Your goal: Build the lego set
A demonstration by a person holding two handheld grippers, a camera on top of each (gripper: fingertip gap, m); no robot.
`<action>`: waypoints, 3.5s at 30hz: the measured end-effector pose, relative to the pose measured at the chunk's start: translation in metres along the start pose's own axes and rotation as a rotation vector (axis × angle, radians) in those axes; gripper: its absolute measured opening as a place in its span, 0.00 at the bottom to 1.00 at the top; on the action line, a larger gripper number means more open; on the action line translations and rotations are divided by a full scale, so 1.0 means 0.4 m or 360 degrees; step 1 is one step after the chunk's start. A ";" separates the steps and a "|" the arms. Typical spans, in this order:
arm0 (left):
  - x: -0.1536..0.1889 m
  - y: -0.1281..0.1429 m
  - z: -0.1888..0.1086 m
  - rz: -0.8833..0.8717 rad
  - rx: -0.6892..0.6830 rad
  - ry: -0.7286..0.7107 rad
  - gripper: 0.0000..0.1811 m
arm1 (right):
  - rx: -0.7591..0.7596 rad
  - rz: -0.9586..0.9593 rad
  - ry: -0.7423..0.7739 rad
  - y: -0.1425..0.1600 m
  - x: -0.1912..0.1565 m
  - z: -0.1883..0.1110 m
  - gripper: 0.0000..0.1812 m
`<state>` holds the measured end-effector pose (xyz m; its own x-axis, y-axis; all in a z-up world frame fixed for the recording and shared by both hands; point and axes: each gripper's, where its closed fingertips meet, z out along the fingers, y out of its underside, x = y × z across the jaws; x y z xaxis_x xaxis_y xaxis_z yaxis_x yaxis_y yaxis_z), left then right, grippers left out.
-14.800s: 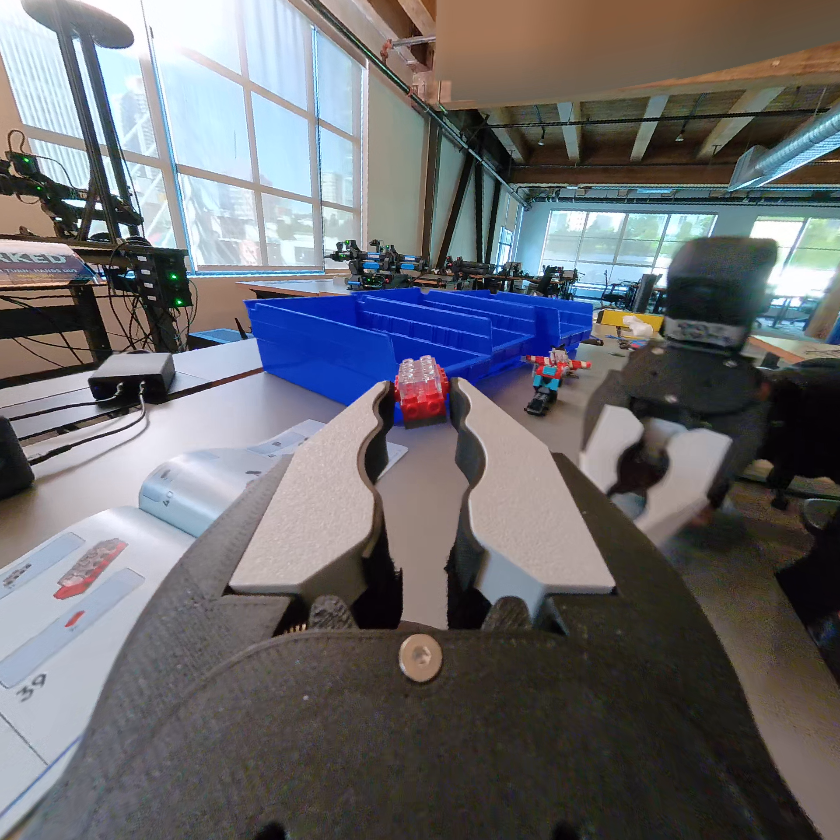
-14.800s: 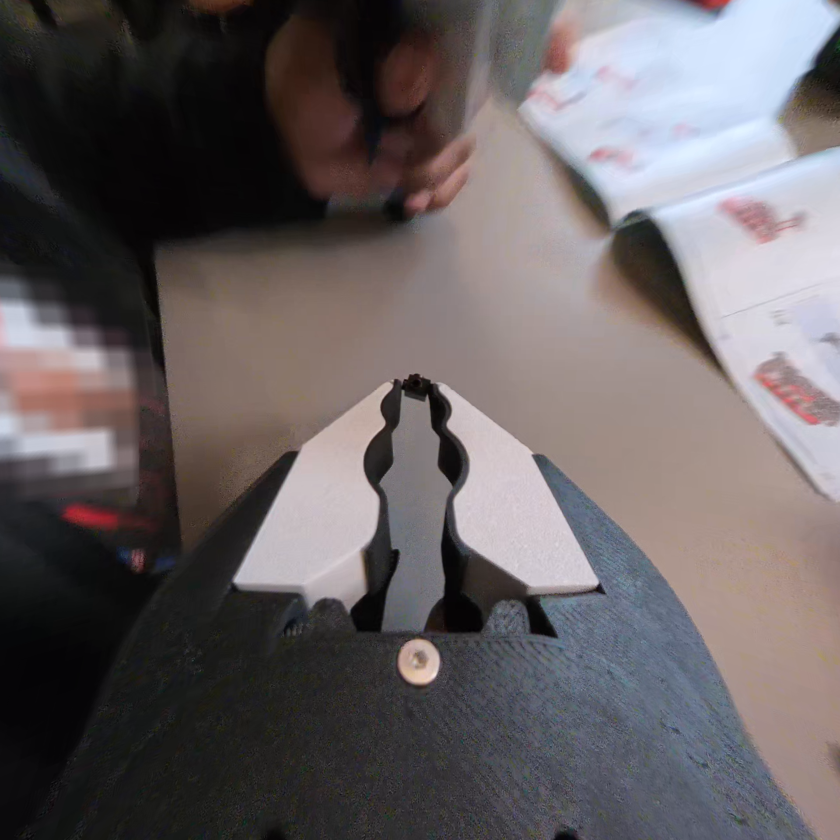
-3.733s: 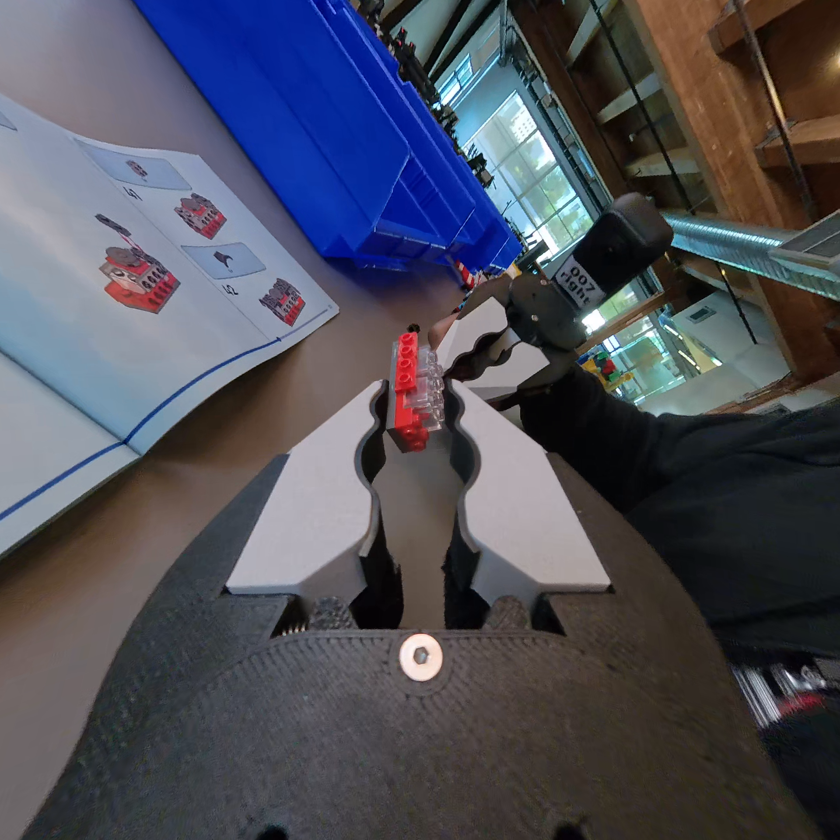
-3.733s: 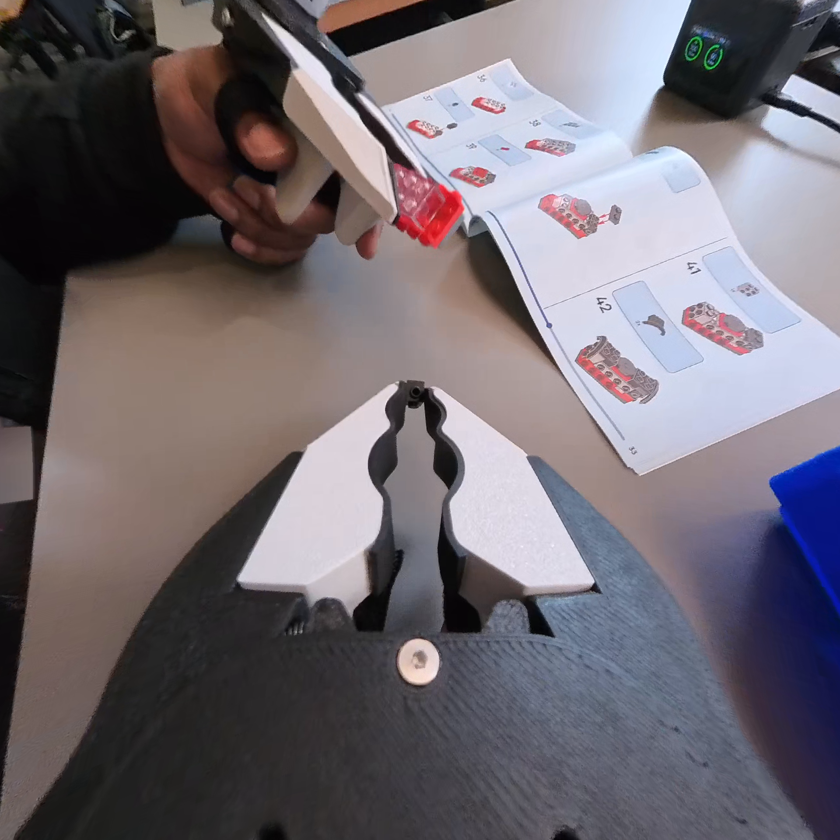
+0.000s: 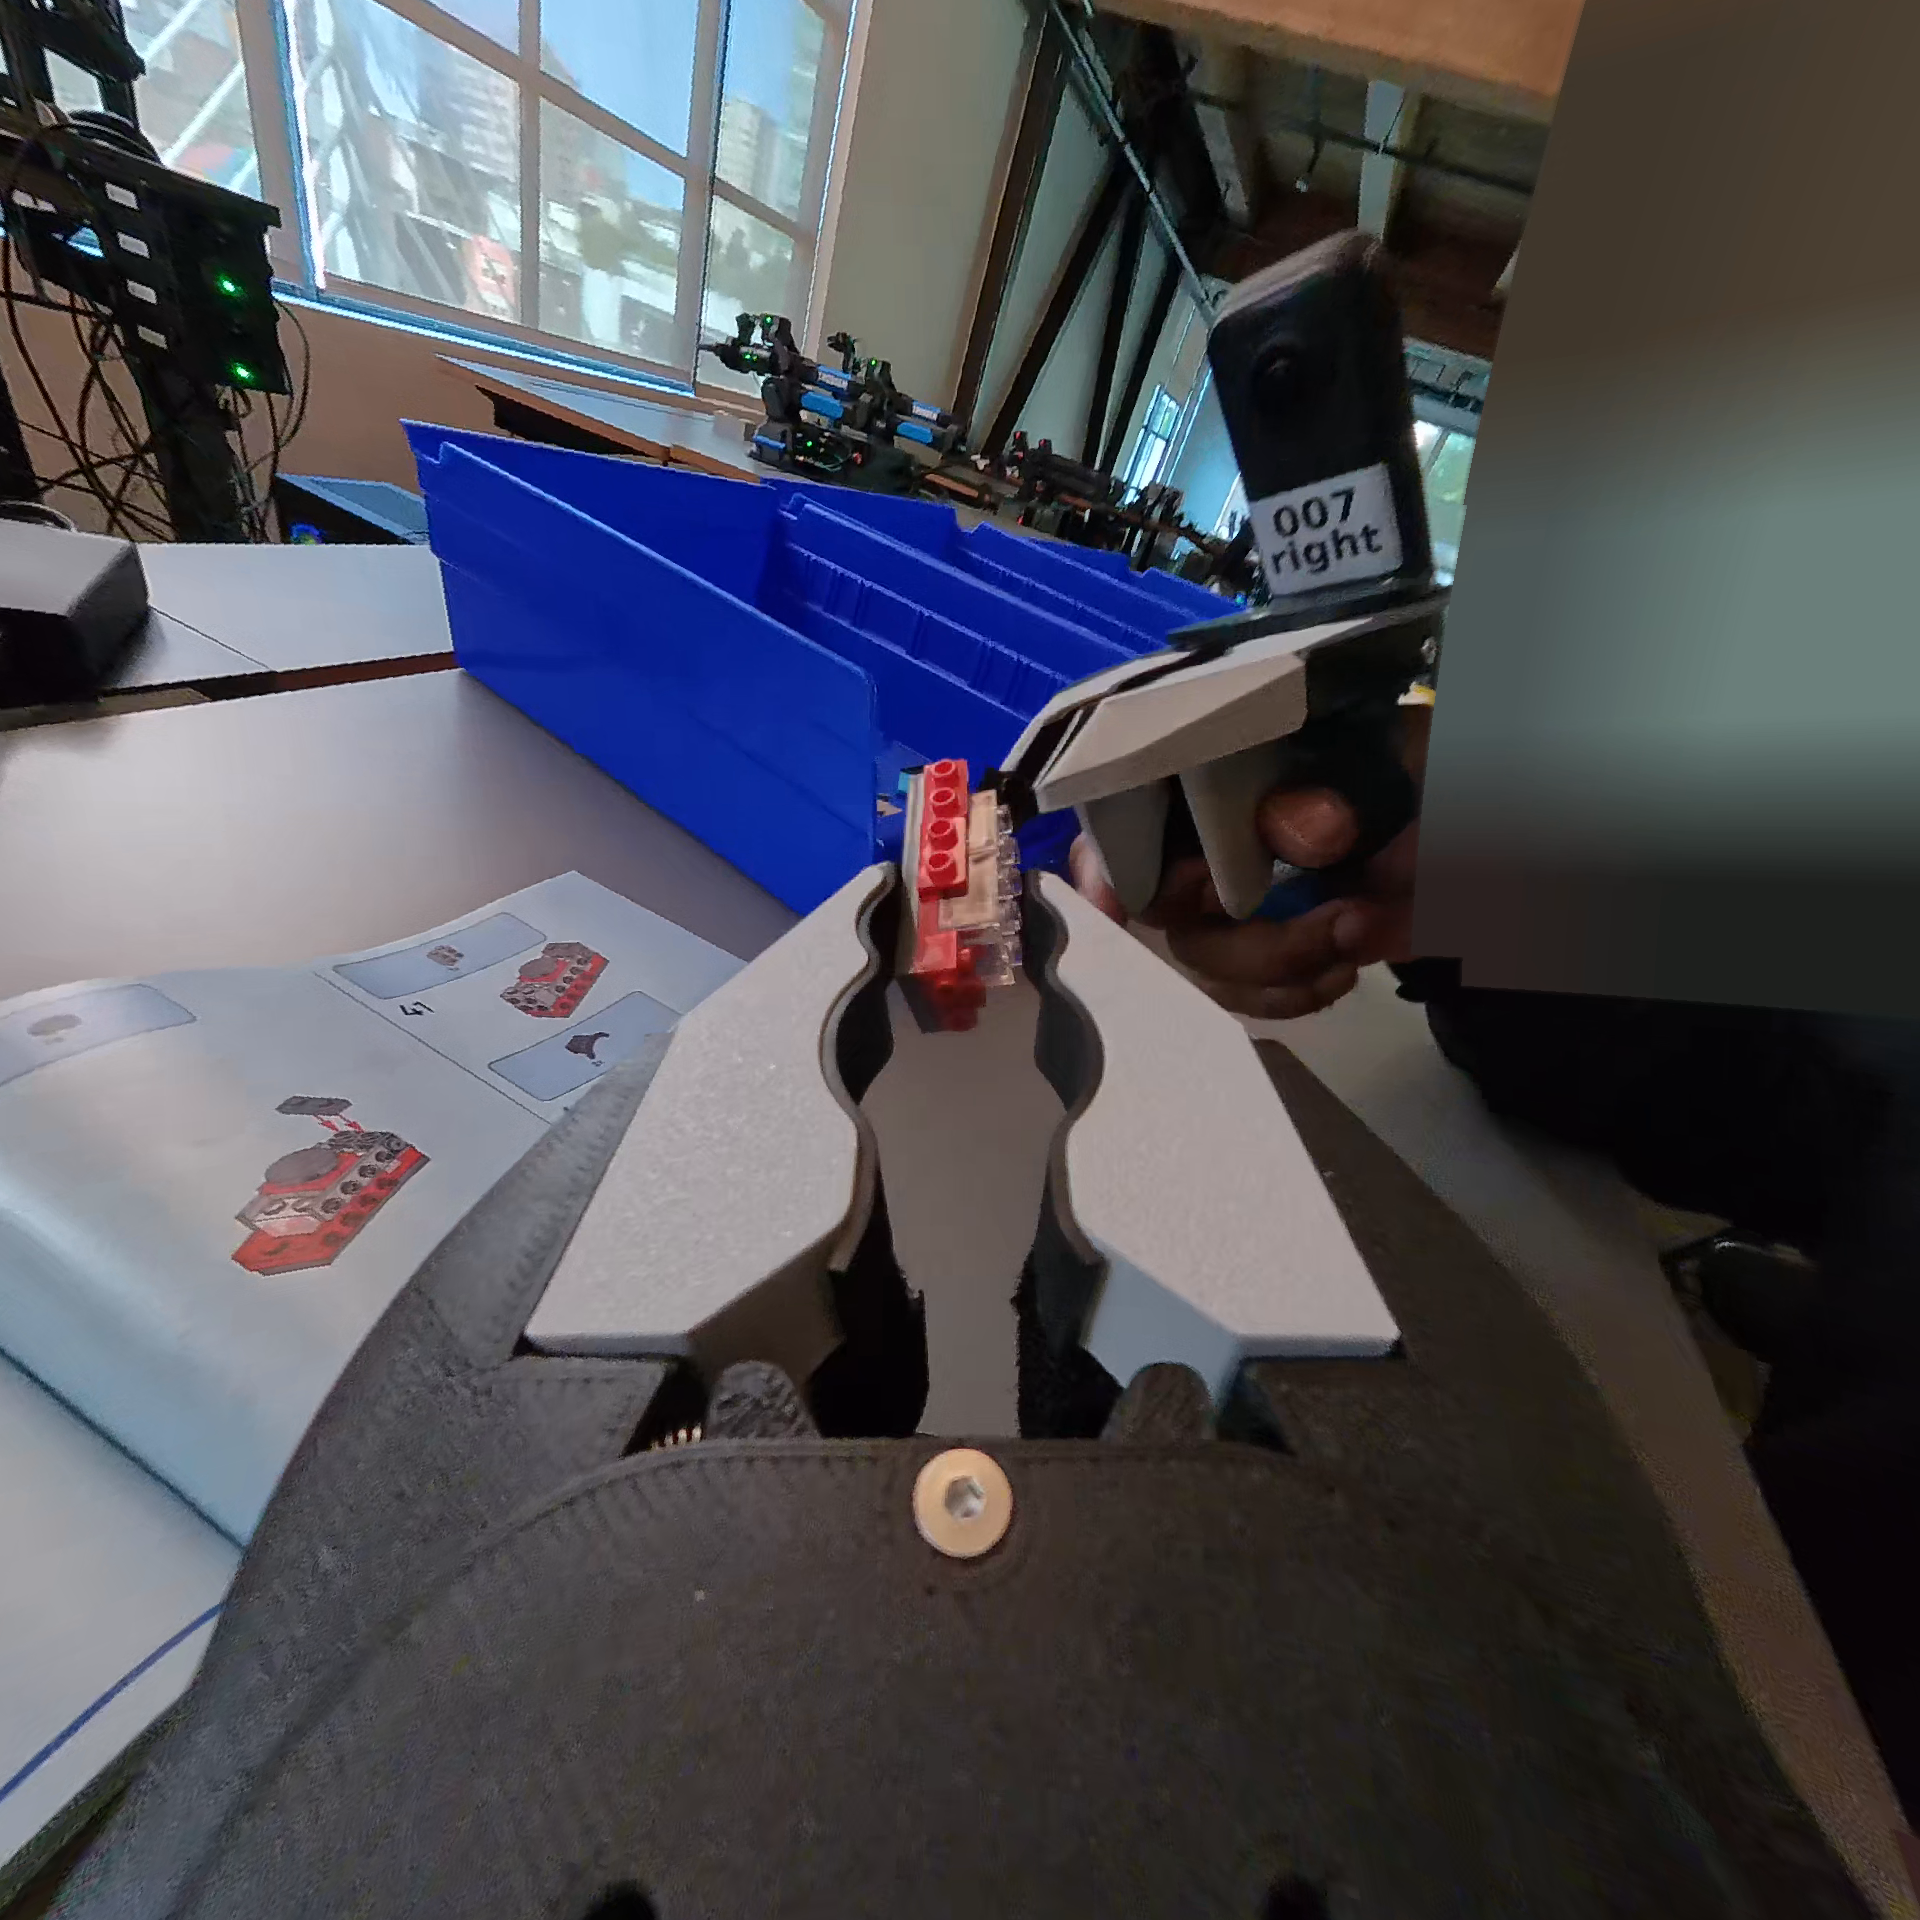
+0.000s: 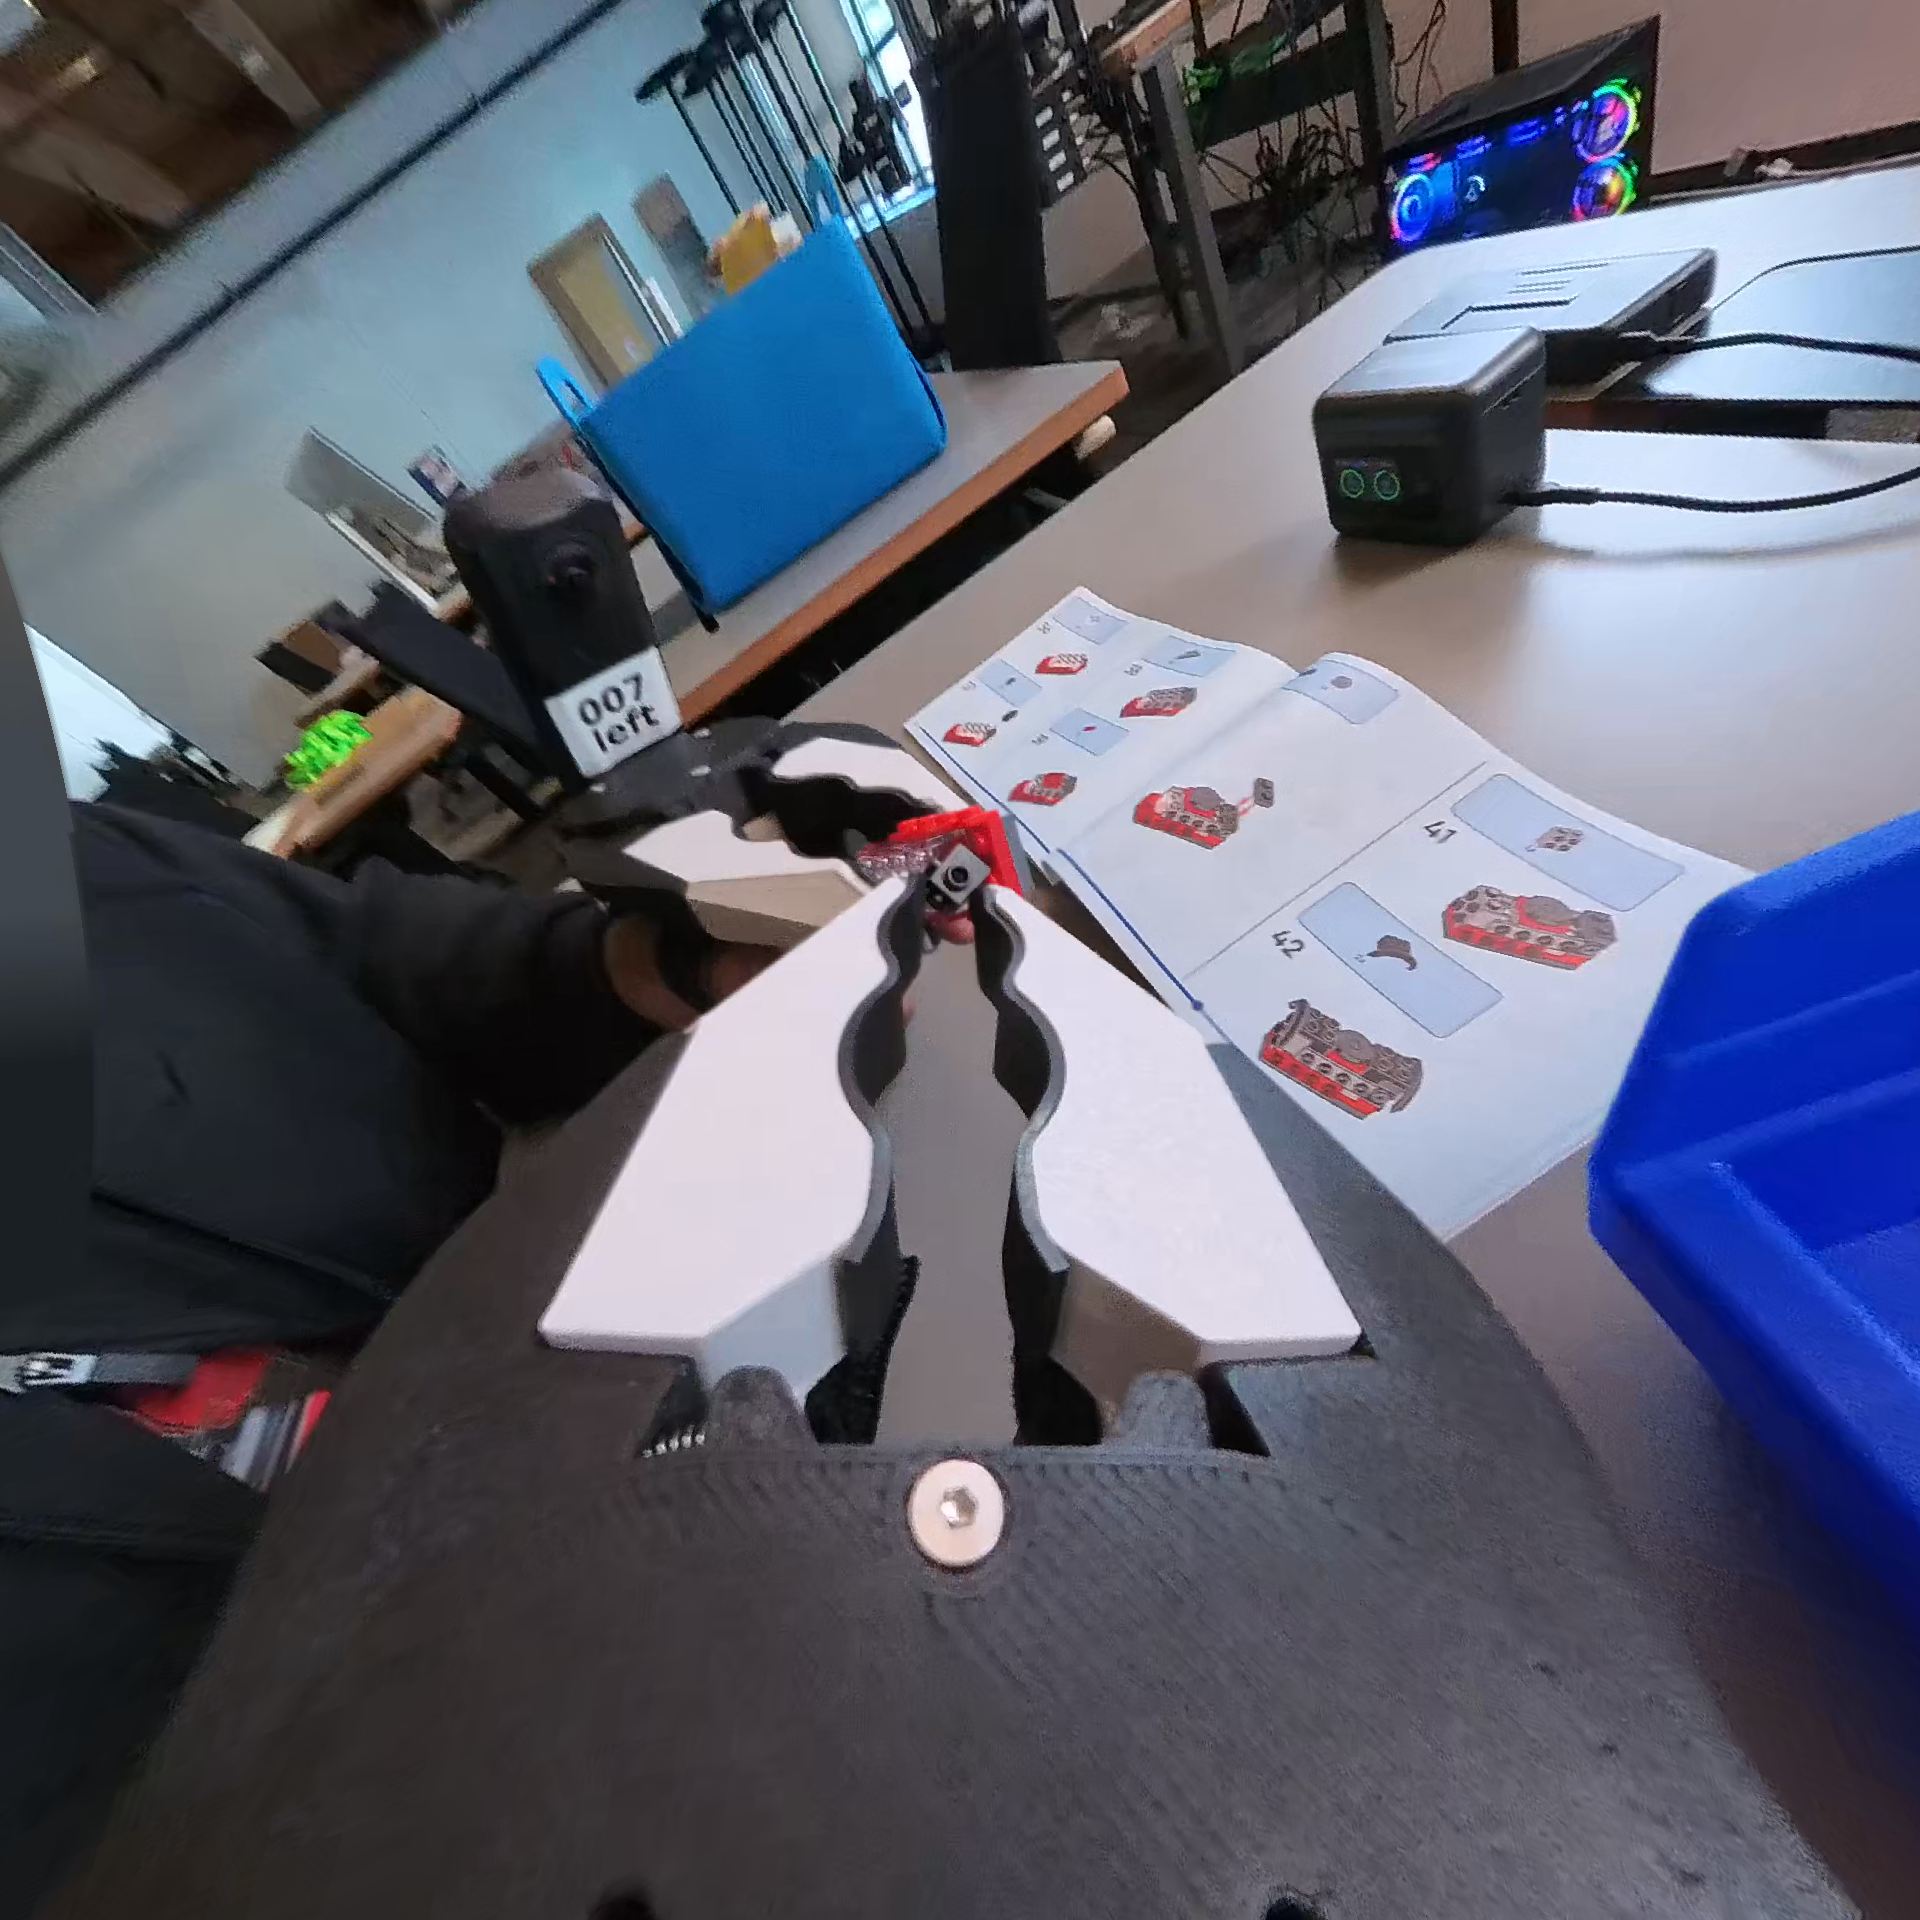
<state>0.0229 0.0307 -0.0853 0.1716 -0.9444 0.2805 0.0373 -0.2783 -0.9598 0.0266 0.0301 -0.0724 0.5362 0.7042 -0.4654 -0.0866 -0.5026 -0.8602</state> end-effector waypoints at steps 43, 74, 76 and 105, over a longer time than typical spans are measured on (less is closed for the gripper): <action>0.018 0.011 0.011 -0.0911 0.0070 0.0283 0.11 | 0.0093 -0.0062 0.0186 -0.014 0.010 0.009 0.06; 0.011 -0.025 -0.005 -0.0763 0.0356 0.0089 0.10 | 0.0228 0.0238 0.0199 -0.037 -0.009 0.018 0.05; 0.012 -0.026 -0.006 -0.0748 0.0363 0.0081 0.11 | 0.0238 0.0269 0.0186 -0.039 -0.010 0.017 0.04; 0.020 -0.036 -0.010 -0.0597 0.0410 0.0028 0.10 | 0.0241 0.0319 0.0132 -0.040 -0.024 0.014 0.03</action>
<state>0.0196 0.0264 -0.0692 0.0830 -0.7901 0.6073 0.3379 -0.5510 -0.7630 0.0179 0.0341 -0.0555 0.5623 0.5517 -0.6161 -0.3189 -0.5427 -0.7770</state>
